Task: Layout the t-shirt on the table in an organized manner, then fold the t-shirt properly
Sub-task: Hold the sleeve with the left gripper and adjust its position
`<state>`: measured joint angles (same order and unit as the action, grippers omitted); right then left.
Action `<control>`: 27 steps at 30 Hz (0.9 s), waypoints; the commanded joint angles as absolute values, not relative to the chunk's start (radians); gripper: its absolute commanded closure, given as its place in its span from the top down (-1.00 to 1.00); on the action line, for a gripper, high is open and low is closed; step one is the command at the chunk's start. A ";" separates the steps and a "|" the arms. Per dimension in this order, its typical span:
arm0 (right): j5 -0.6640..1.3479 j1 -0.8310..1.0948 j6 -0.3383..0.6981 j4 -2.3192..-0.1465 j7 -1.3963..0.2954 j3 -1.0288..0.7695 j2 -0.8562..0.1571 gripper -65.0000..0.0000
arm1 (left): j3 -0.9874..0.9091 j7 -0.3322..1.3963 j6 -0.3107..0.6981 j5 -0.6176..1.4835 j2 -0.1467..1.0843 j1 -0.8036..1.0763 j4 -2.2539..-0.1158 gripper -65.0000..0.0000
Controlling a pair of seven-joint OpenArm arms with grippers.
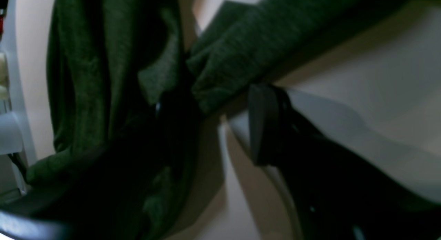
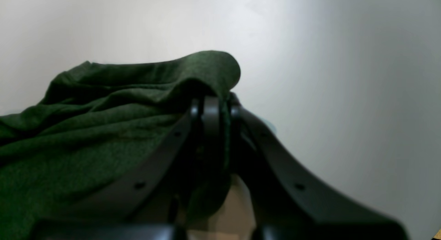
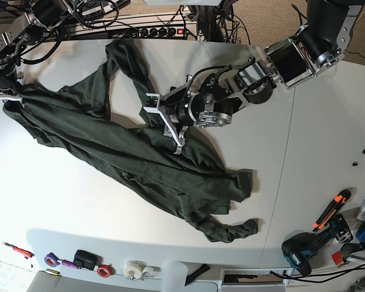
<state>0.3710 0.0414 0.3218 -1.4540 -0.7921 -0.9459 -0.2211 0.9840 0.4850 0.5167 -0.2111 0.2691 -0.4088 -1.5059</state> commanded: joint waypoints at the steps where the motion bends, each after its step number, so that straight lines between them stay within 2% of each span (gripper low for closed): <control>1: 0.385 0.033 0.327 -1.472 -0.770 -0.948 -0.244 -1.00 | 0.979 0.496 0.523 -0.218 0.265 -0.424 -1.504 -0.15; 8: 0.385 0.033 0.327 -1.472 -0.770 -0.948 -0.244 -1.00 | 0.979 0.495 0.524 -0.216 0.266 -0.424 -1.503 -0.18; 11: 0.385 0.033 0.327 -1.472 -0.770 -0.948 -0.244 -1.00 | 0.979 0.496 0.524 -0.204 0.266 -0.424 -1.503 -0.27; 13: 0.385 0.033 0.327 -1.472 -0.770 -0.948 -0.244 -1.00 | 0.979 0.496 0.524 -0.201 0.266 -0.423 -1.503 -0.41; 16: 0.385 0.033 0.327 -1.472 -0.770 -0.948 -0.244 -1.00 | 0.979 0.496 0.524 -0.201 0.266 -0.424 -1.503 -0.91; 17: 0.385 0.033 0.327 -1.472 -0.770 -0.948 -0.244 -1.00 | 0.979 0.496 0.524 -0.202 0.266 -0.423 -1.503 -1.00; 27: 0.385 0.033 0.327 -1.472 -0.770 -0.948 -0.244 -1.00 | 0.979 0.470 0.513 -0.198 0.266 -0.418 -1.503 -1.00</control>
